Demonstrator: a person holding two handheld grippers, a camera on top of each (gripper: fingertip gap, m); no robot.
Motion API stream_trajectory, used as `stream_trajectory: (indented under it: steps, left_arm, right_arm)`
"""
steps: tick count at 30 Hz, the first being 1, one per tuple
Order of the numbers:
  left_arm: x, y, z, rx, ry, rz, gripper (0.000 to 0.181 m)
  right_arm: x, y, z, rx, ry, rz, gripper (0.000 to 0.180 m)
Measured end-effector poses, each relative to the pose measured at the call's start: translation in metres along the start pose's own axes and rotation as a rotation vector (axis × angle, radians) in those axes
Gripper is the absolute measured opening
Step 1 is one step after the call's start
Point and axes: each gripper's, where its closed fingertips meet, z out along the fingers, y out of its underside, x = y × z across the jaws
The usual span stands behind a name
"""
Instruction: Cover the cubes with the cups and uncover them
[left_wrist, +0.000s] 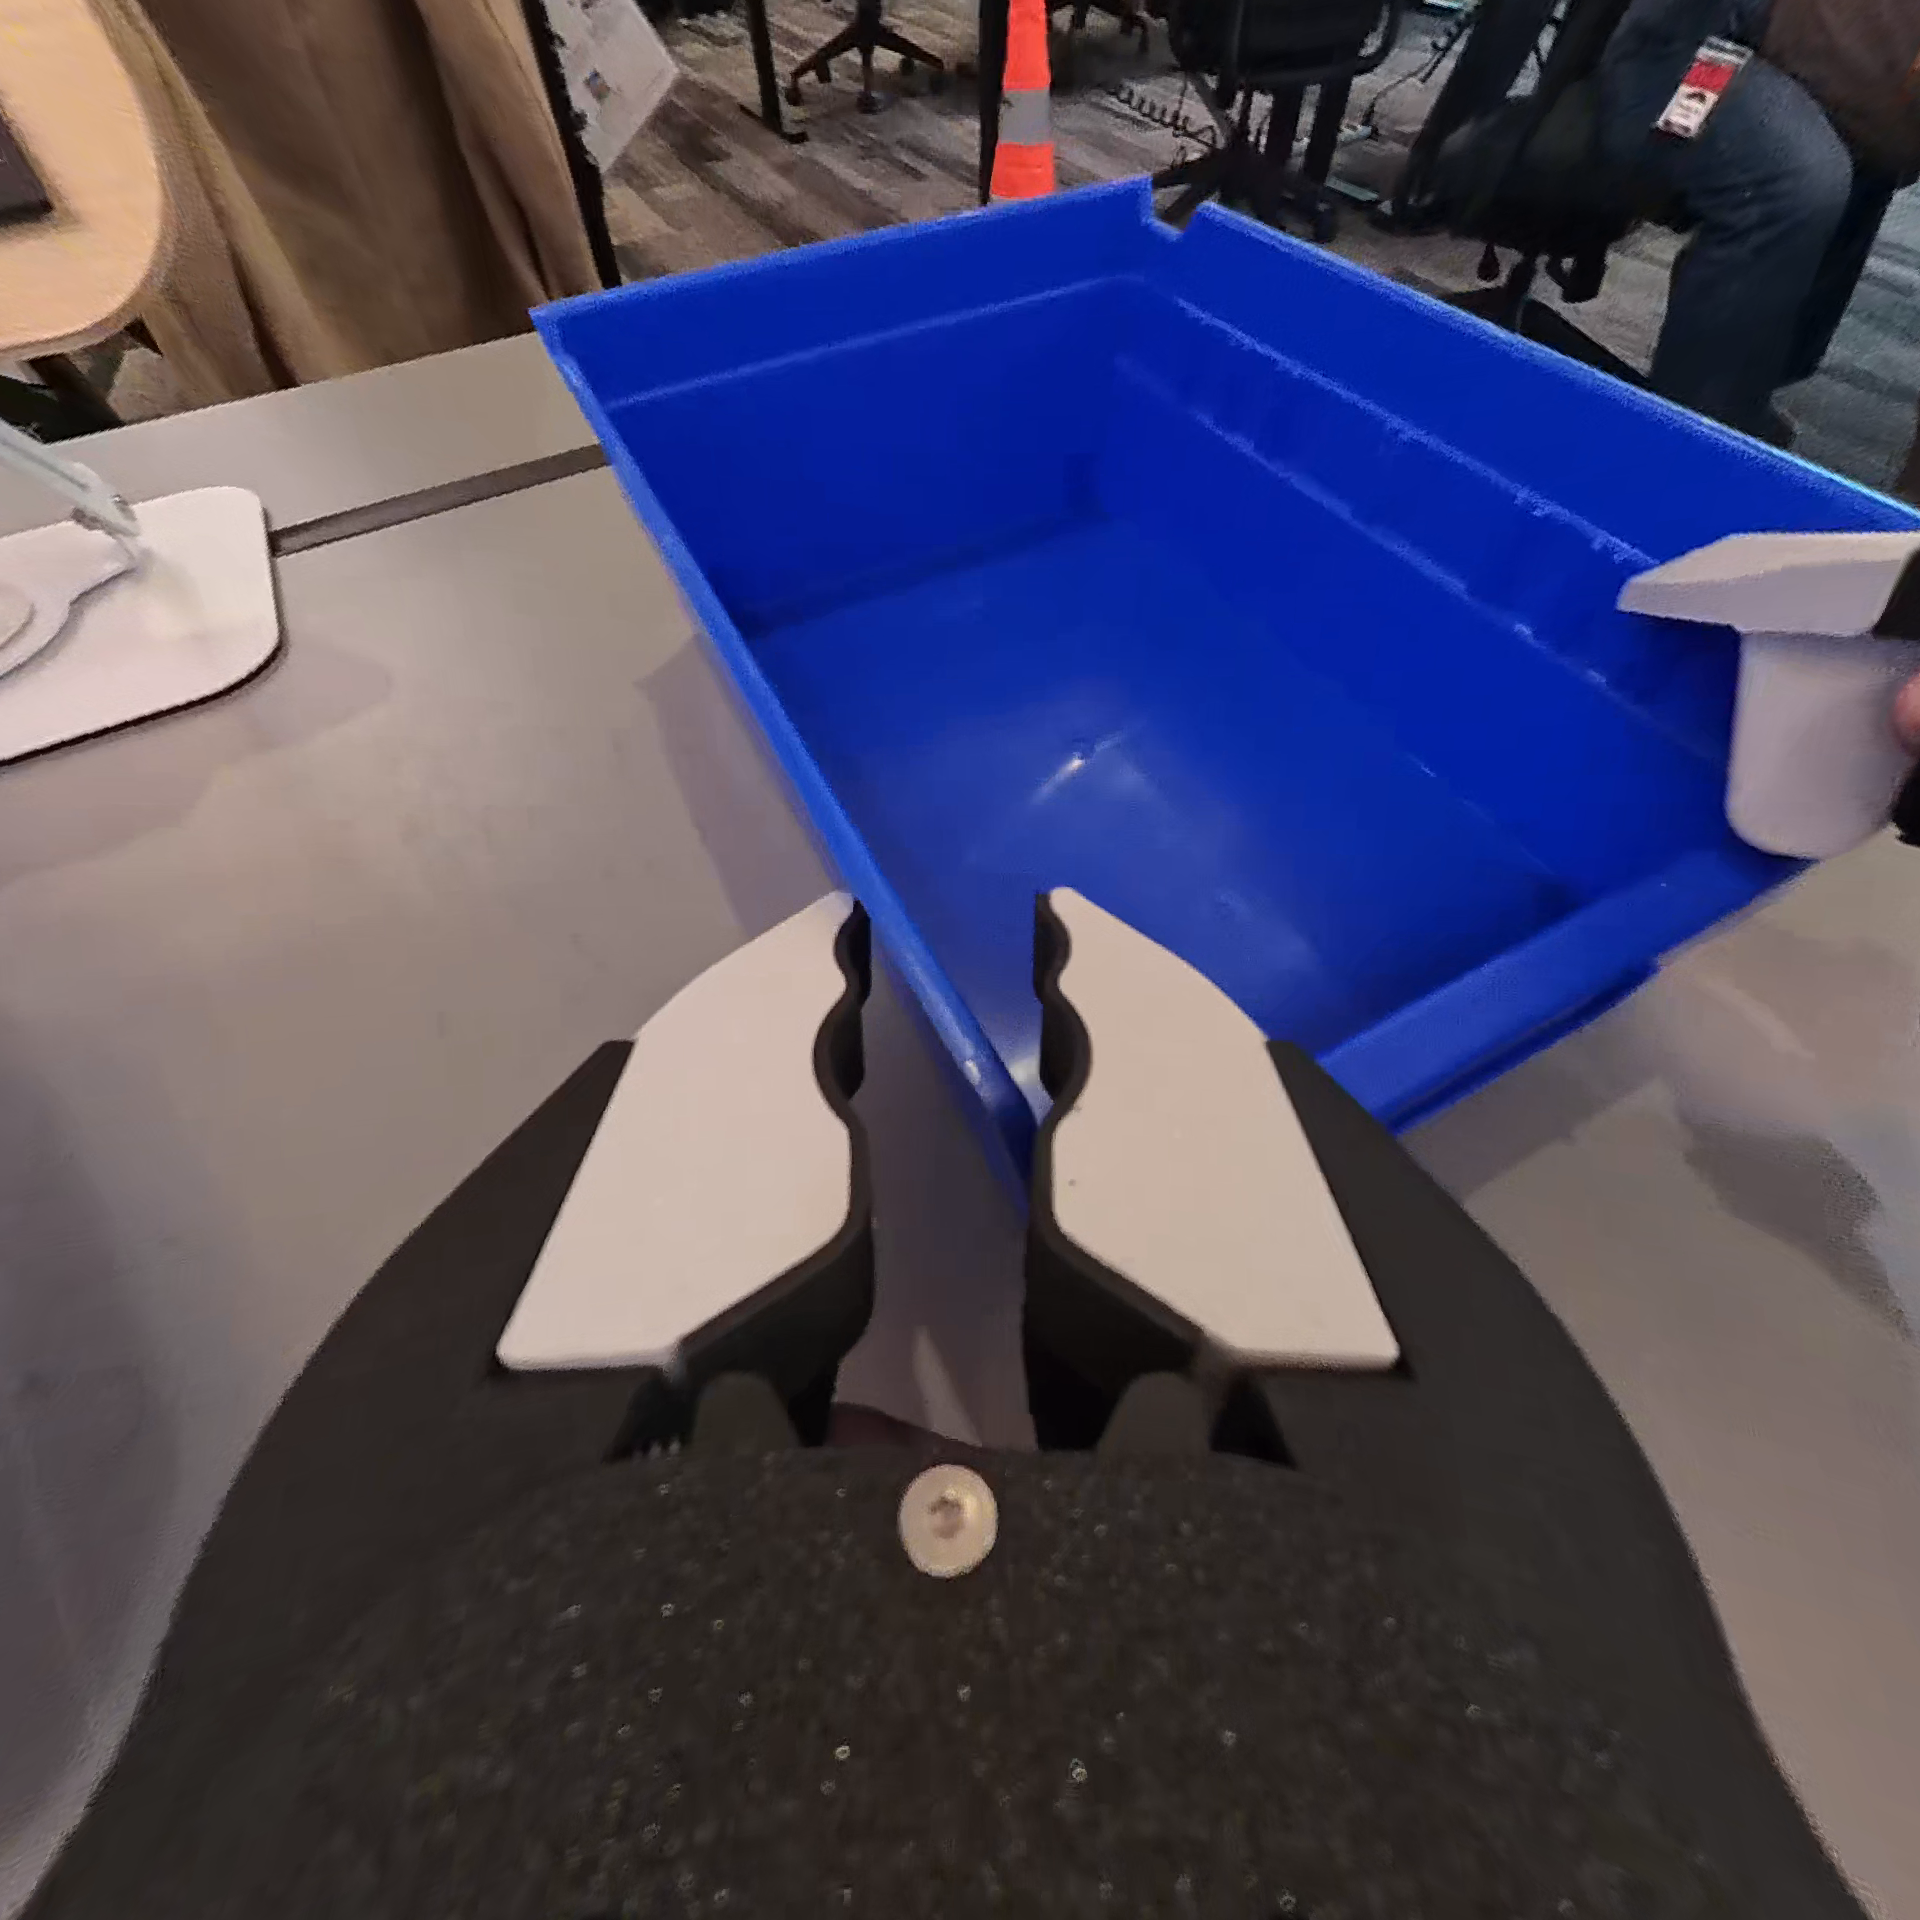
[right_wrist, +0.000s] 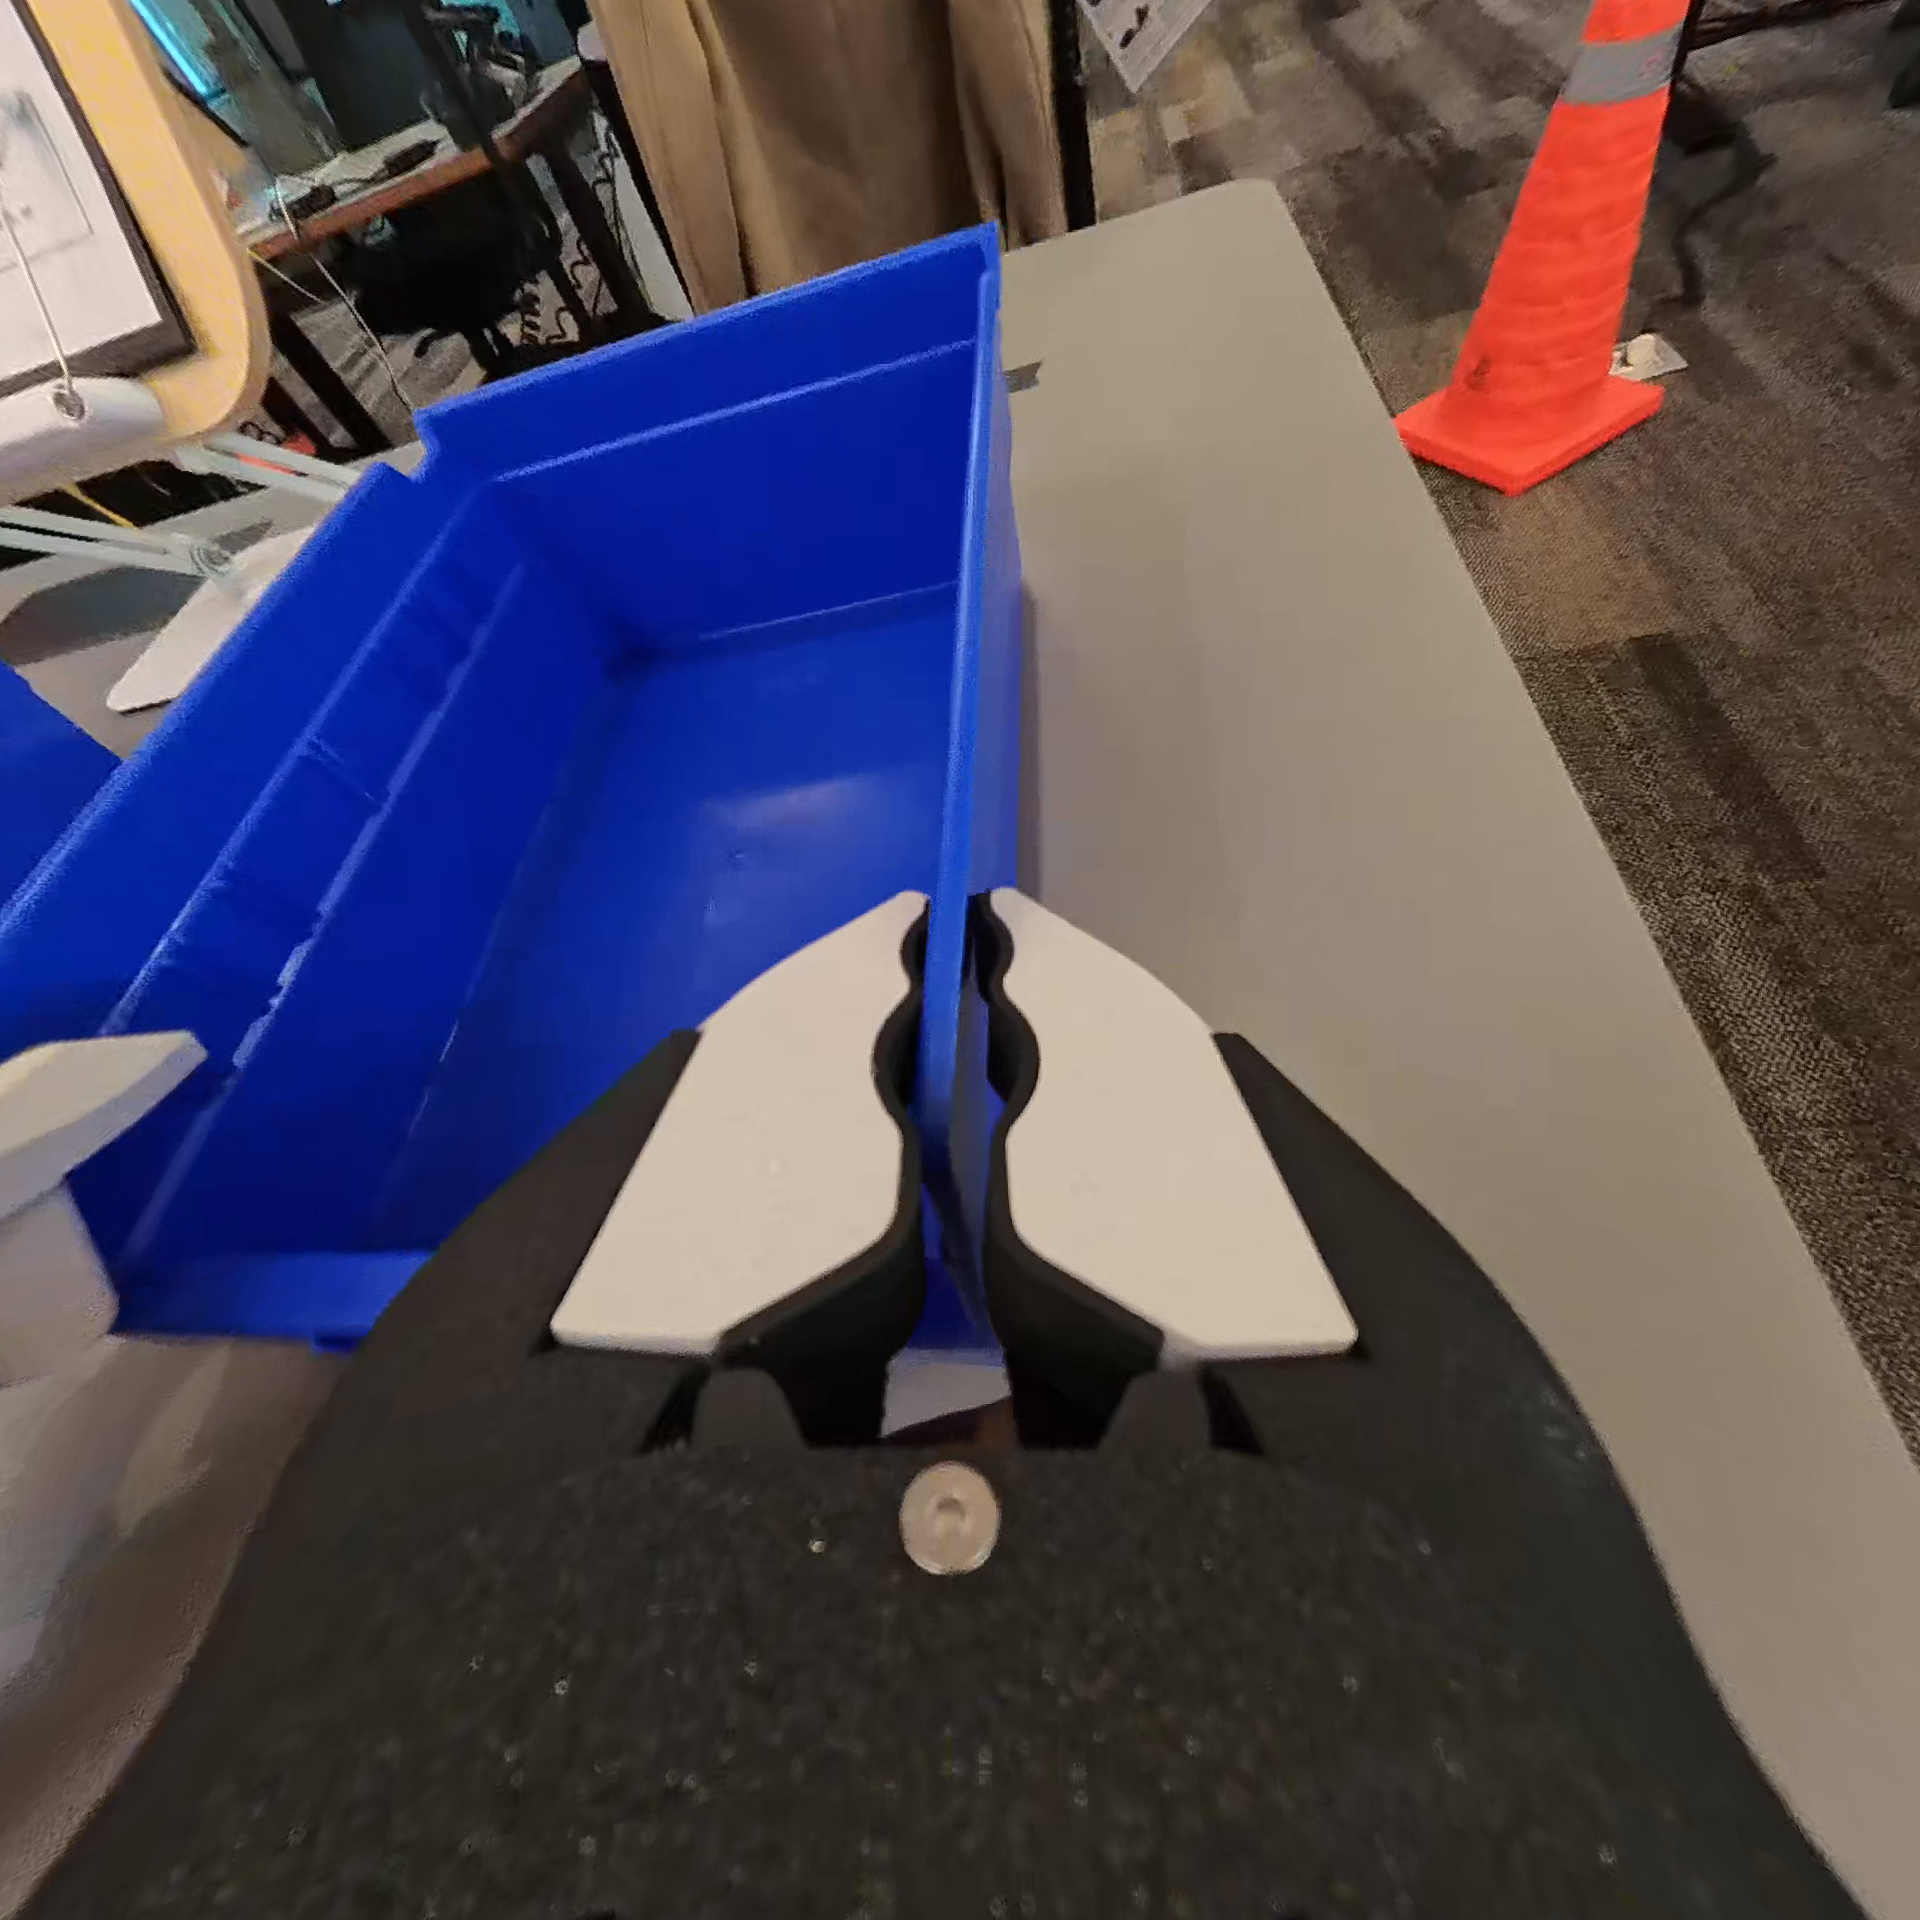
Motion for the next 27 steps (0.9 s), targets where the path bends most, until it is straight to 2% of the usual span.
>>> stream_trajectory:
  steps: [4,7,9,13,15,17,18,20,22,24,27]
  left_arm:
    - [-0.007,-0.005,-0.021,0.016,0.051,-0.020,0.044]
    - [-0.028,-0.017,-0.065,0.058,0.108,-0.015,0.051]
    - [-0.055,-0.023,-0.104,0.096,0.110,-0.005,0.052]
    - [-0.141,-0.017,-0.185,0.168,-0.034,0.028,0.053]
    - [-0.199,-0.003,-0.217,0.183,-0.177,0.030,0.053]
    - [-0.257,0.018,-0.239,0.167,-0.325,0.034,0.051]
    - [-0.283,0.032,-0.244,0.134,-0.383,0.021,0.053]
    - [-0.312,0.062,-0.241,0.051,-0.388,-0.066,0.060]
    - [-0.319,0.088,-0.228,-0.016,-0.328,-0.165,0.065]
    - [-0.326,0.101,-0.218,-0.036,-0.341,-0.198,0.068]
    - [-0.331,0.111,-0.202,-0.069,-0.368,-0.177,0.063]
  right_arm:
    - [-0.004,-0.006,-0.012,0.062,0.016,0.002,0.036]
    - [-0.009,-0.017,-0.039,0.142,0.105,-0.058,0.040]
    - [-0.036,-0.028,-0.060,0.222,0.090,-0.080,0.040]
    - [-0.149,-0.034,-0.087,0.342,-0.126,-0.153,0.040]
    - [-0.224,-0.018,-0.087,0.331,-0.294,-0.192,0.039]
    - [-0.304,0.015,-0.079,0.243,-0.505,-0.209,0.039]
    - [-0.335,0.036,-0.070,0.174,-0.567,-0.221,0.039]
    - [-0.369,0.065,-0.043,0.076,-0.546,-0.241,0.045]
    - [-0.382,0.079,-0.018,0.042,-0.469,-0.265,0.051]
    - [-0.384,0.082,0.006,0.046,-0.376,-0.274,0.055]
    - [-0.402,0.095,0.034,-0.039,-0.409,-0.232,0.051]
